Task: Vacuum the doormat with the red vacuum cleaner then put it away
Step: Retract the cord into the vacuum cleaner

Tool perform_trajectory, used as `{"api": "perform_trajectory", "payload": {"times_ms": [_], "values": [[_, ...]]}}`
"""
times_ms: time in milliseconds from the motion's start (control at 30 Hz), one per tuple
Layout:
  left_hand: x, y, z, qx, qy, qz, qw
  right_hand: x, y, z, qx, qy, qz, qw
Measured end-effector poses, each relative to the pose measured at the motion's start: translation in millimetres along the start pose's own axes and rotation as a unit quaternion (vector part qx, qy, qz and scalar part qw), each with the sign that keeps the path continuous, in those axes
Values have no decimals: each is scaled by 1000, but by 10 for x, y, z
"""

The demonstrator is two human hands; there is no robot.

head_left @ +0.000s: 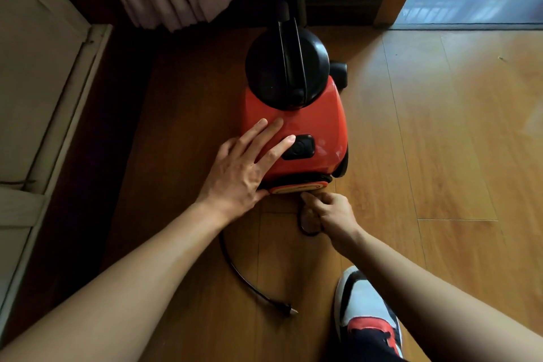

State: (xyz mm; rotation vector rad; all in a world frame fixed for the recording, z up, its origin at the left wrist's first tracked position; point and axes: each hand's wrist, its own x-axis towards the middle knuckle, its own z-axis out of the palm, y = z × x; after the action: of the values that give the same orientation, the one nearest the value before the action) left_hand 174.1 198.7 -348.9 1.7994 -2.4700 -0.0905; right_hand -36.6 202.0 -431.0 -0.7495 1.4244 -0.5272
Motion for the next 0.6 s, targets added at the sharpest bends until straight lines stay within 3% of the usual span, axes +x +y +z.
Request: {"api": "perform_trajectory", "payload": {"times_ms": [233, 433, 600], "values": [[-3, 18, 1, -7, -15, -6, 1000, 26, -101, -362, -52, -53, -17, 997], [-20, 21, 5, -10, -9, -5, 1000, 107, -296, -526, -232, -143, -89, 958], [-17, 0, 19, -16, 1, -5, 1000, -19, -171, -684, -101, -207, -85, 969]]}}
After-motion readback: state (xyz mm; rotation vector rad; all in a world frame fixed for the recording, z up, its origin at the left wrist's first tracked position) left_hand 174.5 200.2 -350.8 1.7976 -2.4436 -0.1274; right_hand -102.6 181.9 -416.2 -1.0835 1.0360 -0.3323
